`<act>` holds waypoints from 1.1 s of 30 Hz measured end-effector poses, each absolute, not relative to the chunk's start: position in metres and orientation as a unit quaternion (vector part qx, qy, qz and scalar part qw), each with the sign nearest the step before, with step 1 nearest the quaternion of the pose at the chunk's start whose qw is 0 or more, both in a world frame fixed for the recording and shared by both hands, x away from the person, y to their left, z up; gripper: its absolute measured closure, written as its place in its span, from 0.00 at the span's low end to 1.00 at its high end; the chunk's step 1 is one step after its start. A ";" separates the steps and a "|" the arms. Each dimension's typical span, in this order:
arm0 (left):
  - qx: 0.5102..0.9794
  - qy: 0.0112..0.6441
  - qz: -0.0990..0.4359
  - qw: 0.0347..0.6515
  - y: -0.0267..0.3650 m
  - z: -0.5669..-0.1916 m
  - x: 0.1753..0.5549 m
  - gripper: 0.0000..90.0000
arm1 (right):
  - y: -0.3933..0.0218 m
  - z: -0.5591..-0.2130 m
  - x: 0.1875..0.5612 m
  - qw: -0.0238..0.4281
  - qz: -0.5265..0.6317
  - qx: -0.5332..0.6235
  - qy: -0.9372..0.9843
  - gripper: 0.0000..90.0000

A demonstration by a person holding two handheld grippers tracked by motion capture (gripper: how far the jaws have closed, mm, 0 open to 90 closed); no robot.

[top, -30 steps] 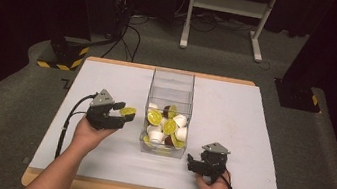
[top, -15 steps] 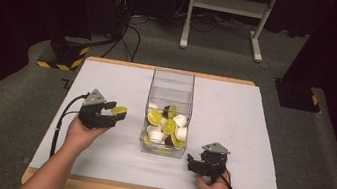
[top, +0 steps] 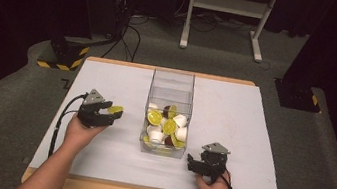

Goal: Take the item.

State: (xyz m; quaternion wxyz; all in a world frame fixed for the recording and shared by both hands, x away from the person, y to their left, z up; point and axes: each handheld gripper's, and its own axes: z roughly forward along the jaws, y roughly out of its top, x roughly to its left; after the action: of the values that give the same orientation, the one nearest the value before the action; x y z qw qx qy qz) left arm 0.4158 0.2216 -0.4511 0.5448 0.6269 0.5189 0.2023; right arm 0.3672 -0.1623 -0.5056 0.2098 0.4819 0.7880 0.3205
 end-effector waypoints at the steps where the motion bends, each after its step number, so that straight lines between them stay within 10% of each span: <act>1: 0.627 0.520 0.205 0.542 0.221 -0.454 0.418 0.45 | -0.162 -0.506 0.367 0.210 0.320 0.482 0.788 0.15; 33: 0.629 0.544 0.214 0.513 0.211 -0.483 0.437 0.36 | -0.162 -0.506 0.367 0.210 0.321 0.482 0.788 0.15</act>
State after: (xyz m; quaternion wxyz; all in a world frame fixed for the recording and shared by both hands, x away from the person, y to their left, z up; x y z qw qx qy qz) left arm 0.4367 0.2110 -0.4828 0.5132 0.6285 0.5438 0.2144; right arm 0.3672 -0.1623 -0.5056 0.2096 0.4821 0.7879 0.3208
